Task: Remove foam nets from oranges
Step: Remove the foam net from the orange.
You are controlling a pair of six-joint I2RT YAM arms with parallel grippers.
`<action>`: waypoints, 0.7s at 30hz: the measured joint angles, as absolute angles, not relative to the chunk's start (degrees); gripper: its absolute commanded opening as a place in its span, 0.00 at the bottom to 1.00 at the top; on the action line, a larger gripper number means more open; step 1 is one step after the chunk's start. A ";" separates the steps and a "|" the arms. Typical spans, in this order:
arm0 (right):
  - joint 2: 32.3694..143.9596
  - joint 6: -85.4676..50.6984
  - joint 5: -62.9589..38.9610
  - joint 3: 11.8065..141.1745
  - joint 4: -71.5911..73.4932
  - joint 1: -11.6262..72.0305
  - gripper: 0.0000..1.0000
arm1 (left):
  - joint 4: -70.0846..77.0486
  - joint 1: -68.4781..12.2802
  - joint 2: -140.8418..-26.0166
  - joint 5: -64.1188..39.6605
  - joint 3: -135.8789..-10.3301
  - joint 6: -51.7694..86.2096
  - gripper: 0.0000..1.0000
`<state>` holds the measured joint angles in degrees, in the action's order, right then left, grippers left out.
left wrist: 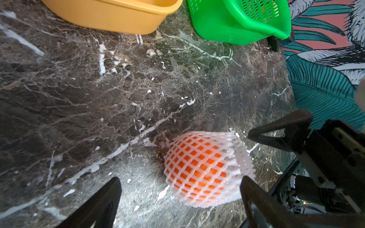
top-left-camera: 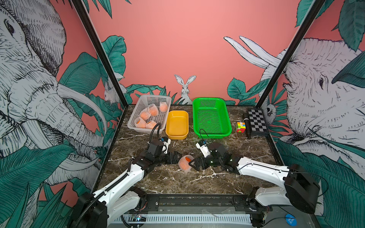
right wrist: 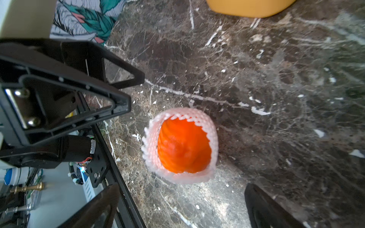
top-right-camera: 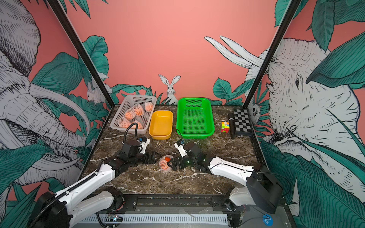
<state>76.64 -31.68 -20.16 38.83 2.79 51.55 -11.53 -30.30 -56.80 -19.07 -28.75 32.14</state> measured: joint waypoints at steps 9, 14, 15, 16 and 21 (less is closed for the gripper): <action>85.41 -29.82 -19.55 44.97 3.49 53.10 0.99 | -11.29 -29.76 -54.96 -19.05 -26.50 32.82 0.96; 87.85 -28.75 -18.76 46.11 3.60 53.15 0.99 | -11.07 -29.45 -54.43 -19.05 -26.09 33.01 0.96; 88.03 -28.53 -18.61 46.17 3.62 53.15 0.97 | -11.05 -29.41 -54.41 -19.03 -25.98 33.01 0.96; 88.14 -28.27 -18.55 46.17 3.62 53.15 0.95 | -11.00 -29.34 -54.41 -19.03 -25.87 33.01 0.96; 88.23 -27.20 -18.33 46.17 4.23 53.15 0.81 | -10.92 -29.04 -54.28 -18.85 -25.67 33.01 0.96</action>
<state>88.23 -27.20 -18.33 46.17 4.23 53.15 -10.92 -29.04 -54.28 -18.85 -25.67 33.01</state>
